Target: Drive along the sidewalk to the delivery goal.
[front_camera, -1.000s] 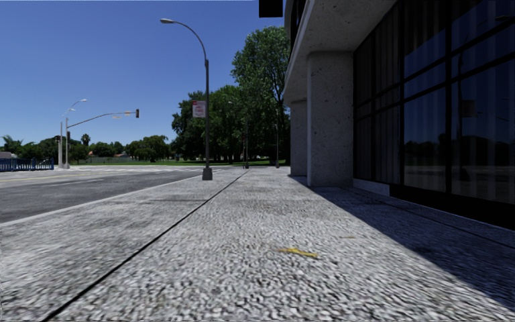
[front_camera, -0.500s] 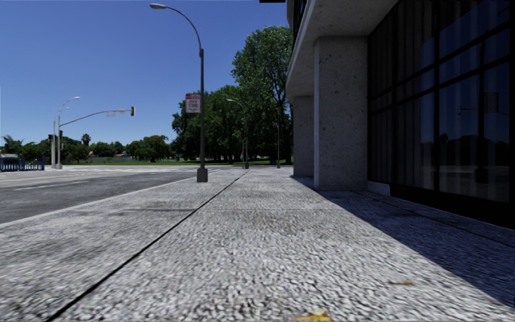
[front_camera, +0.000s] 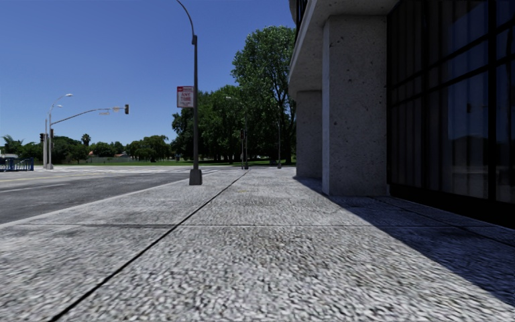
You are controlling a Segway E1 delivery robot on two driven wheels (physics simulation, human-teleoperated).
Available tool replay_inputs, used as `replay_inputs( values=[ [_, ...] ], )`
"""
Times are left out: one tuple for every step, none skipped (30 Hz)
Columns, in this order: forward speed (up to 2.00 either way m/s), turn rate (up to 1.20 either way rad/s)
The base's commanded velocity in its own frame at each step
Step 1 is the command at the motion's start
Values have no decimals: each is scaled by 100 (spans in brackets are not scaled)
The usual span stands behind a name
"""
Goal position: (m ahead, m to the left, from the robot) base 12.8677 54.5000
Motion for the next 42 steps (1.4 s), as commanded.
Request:
replay_inputs(
  values=[
    [200, 0],
    [200, 0],
    [200, 0],
    [200, 0],
    [200, 0],
    [200, 0],
    [200, 0],
    [200, 0],
    [200, 0],
    [200, 0],
    [200, 0],
    [200, 0],
    [200, 0],
    [200, 0],
    [200, 0],
    [200, 0],
    [200, 0],
    [200, 0],
    [200, 0],
    [200, 0],
    [200, 0],
    [200, 0],
    [200, 0],
    [200, 0],
    [200, 0],
    [200, 0],
    [200, 0],
    [200, 0],
    [200, 0],
    [200, 0],
    [200, 0],
    [200, 0],
    [200, 0],
    [200, 0],
    [200, 0],
    [200, 0],
    [200, 0],
    [200, 0],
    [200, 0],
    [200, 0],
    [200, 0],
    [200, 0]
  ],
)
